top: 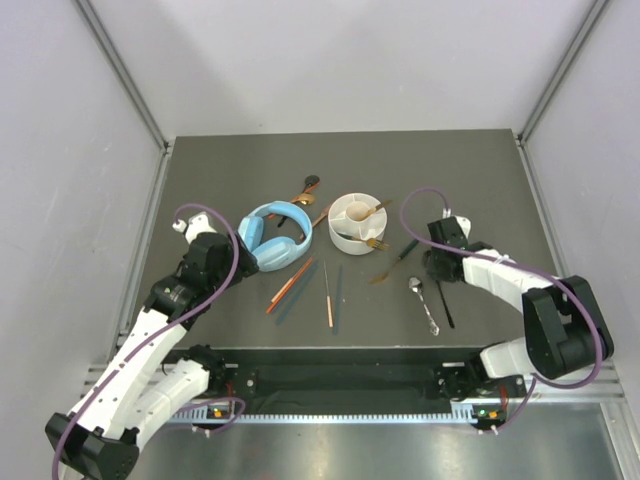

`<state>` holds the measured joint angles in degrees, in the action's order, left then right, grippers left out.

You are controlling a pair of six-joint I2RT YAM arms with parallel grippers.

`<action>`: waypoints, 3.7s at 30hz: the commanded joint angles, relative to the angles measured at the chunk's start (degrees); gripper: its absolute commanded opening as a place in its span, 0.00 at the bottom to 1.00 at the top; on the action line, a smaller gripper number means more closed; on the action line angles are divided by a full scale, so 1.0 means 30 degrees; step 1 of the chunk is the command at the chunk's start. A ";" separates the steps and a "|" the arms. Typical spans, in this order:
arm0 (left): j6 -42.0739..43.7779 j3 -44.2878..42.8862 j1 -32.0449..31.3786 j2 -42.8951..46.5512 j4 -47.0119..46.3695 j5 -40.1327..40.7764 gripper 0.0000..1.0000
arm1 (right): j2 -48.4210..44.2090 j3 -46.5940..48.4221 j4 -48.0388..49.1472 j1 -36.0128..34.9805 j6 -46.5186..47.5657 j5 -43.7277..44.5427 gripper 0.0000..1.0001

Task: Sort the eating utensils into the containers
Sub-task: Pick up the spoon from the center of the board.

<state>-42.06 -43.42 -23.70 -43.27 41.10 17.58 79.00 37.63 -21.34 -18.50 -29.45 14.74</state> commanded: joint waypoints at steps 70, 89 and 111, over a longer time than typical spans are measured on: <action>0.0545 -0.0497 0.0050 -0.0519 -0.0957 0.0525 0.82 | 0.0558 -0.0179 -0.1472 0.0191 -0.0583 -0.2451 0.30; 0.0984 -0.1318 0.0050 -0.0373 -0.0488 0.1052 0.82 | 0.1119 0.0260 -0.1498 0.0278 -0.0962 -0.2543 0.00; 0.0809 -0.0967 0.0050 -0.0344 -0.0604 0.0790 0.82 | -0.2840 0.3368 -0.3669 0.0308 -0.0027 0.1004 0.00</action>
<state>-39.88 -45.32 -23.70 -45.12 40.77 19.97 71.26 46.46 -33.47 -17.93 -30.87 15.03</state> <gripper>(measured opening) 0.821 0.014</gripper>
